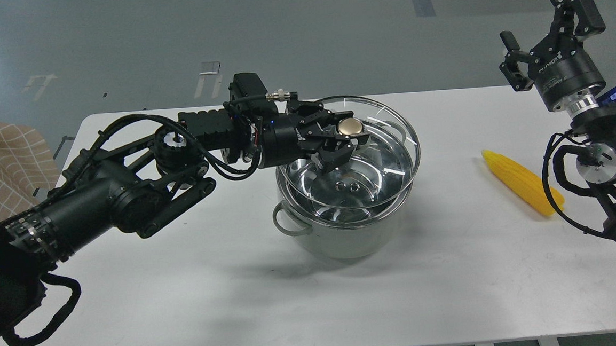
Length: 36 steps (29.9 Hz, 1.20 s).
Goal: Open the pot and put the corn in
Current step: 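Carry the lid beside the pot and lower it onto the table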
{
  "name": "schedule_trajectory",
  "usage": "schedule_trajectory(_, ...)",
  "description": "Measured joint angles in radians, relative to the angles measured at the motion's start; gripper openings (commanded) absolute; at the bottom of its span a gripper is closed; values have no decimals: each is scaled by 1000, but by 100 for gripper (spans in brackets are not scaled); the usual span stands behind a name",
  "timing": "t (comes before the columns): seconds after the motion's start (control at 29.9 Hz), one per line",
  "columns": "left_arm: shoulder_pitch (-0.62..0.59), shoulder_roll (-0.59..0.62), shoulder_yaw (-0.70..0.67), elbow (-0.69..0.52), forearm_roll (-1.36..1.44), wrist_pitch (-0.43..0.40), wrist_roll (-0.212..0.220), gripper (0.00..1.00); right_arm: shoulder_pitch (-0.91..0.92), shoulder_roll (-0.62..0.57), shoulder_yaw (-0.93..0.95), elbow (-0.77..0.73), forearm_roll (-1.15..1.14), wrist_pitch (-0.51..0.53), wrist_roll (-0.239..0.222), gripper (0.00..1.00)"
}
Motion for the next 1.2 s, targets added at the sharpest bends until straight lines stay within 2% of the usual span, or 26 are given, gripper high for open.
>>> schedule_trajectory(0.17,-61,137,-7,-37,-106,-4,0,18,-1,-7,0,7,0,0,0,99)
schedule_trajectory(0.33,-43,384,-3,-104,-184,0,1,19,-13,-26,0,20,0,0,0,99)
schedule_trajectory(0.47,56,517,6,-104,-278,36,1,20,-20,-42,0,31,0,0,0,99)
schedule_trajectory(0.57,170,573,13,-99,-315,104,1,20,-26,-47,-1,32,0,0,0,99)
schedule_trajectory(0.74,375,582,1,-69,-317,263,1,20,-39,-46,-1,33,-2,0,0,99)
schedule_trajectory(0.84,421,557,-2,-17,-316,331,1,20,-41,-43,0,33,-4,0,0,99)
schedule_trajectory(0.97,459,479,18,135,-318,459,1,20,-42,-39,0,32,-4,0,0,99)
schedule_trajectory(1.2,510,401,28,244,-330,522,1,23,-46,-38,-1,31,-6,0,0,99)
